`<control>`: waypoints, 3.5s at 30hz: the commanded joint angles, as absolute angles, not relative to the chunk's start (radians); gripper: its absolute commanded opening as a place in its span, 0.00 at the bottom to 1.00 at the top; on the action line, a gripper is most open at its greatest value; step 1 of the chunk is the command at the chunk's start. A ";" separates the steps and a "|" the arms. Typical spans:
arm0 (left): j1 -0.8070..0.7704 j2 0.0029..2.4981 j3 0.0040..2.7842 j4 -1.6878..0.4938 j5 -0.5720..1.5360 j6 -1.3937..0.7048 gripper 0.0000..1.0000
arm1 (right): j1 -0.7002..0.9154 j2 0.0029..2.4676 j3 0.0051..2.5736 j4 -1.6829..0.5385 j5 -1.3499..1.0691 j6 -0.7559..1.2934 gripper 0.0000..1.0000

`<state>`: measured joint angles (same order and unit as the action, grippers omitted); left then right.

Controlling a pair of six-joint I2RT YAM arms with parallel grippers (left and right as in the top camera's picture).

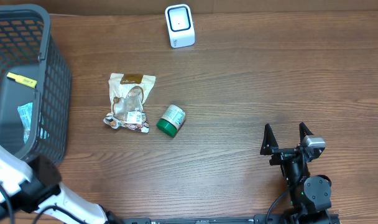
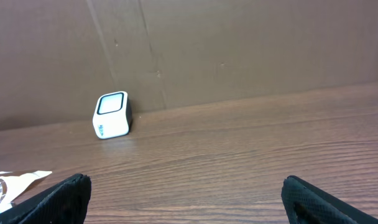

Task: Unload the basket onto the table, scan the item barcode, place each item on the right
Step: 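Lower the left gripper into the basket and grasp the green packet, then lift the green packet out and carry it toward the jar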

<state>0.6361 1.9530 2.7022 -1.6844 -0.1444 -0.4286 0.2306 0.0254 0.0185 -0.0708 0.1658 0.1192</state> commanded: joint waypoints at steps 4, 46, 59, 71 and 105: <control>0.711 2.068 2.528 -1.677 -0.102 -0.445 1.00 | 0.230 0.025 0.008 -0.065 0.179 0.124 1.00; 0.665 2.184 1.676 -1.112 -0.063 -0.276 0.75 | 0.230 0.025 0.008 -0.066 0.179 0.124 1.00; 0.667 2.184 1.684 -1.105 -0.064 -0.276 0.04 | 0.230 0.025 0.008 -0.066 0.179 0.124 1.00; 0.639 2.152 2.292 -1.483 0.001 -0.276 0.04 | 0.230 0.025 0.008 -0.065 0.179 0.124 1.00; -0.225 1.943 2.173 -1.610 -0.010 -0.241 0.04 | 0.230 0.025 0.008 -0.065 0.179 0.124 1.00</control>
